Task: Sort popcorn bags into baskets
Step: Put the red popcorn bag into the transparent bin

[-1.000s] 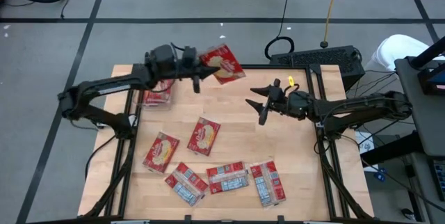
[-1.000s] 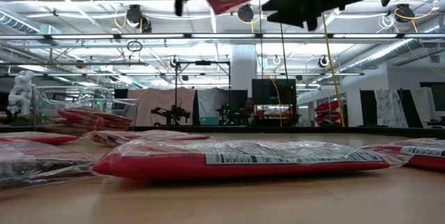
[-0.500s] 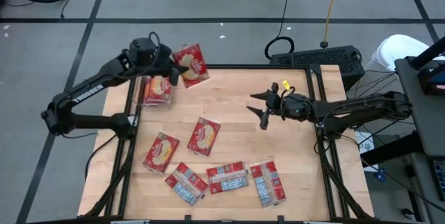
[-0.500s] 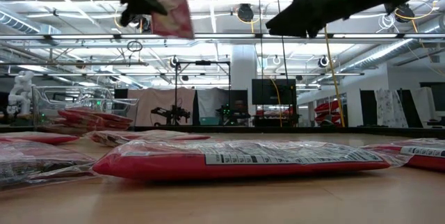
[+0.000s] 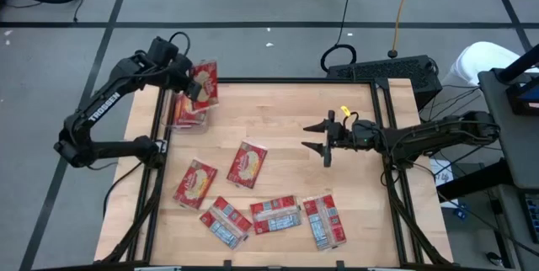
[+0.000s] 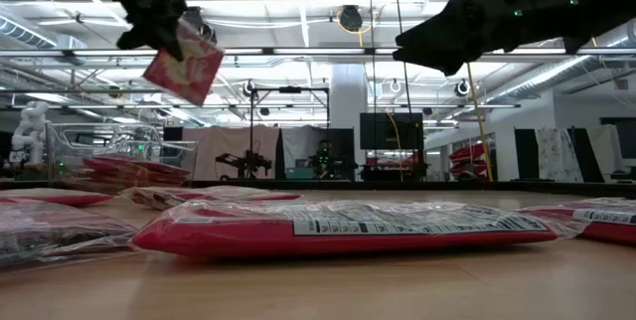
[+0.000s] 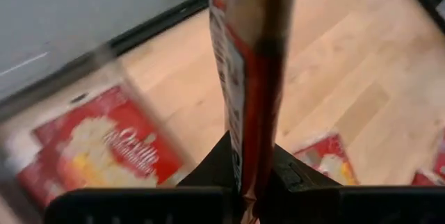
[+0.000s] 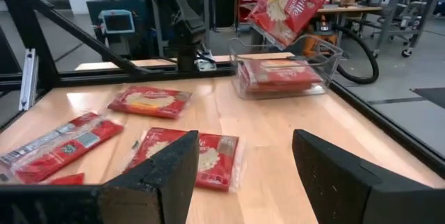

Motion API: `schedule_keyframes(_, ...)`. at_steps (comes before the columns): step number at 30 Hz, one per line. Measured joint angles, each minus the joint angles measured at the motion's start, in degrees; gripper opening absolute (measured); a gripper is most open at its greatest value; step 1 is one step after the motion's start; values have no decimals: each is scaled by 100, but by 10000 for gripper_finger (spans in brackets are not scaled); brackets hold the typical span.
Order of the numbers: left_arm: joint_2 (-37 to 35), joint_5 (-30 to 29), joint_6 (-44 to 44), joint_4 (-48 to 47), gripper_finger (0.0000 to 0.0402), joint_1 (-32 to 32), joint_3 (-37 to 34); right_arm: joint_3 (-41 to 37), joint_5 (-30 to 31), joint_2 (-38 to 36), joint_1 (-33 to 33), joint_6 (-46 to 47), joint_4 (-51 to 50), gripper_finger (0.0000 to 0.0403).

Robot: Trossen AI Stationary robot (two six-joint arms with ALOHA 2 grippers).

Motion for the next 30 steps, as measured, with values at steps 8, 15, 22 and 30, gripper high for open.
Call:
schedule_keyframes(8,308,42,541,-837,26,636,0,-105,12,0,172,-99,11,226)
schedule_keyframes(15,869,50,888,-1061,26,930,0,-105,18,0,325,-129,7,226)
schedule_keyframes(22,1288,42,1012,-1210,26,1109,-2,-105,20,0,334,-114,4,226)
schedule_keyframes(30,1412,-134,1018,-1250,26,1217,-2,-105,20,0,334,-112,-31,226)
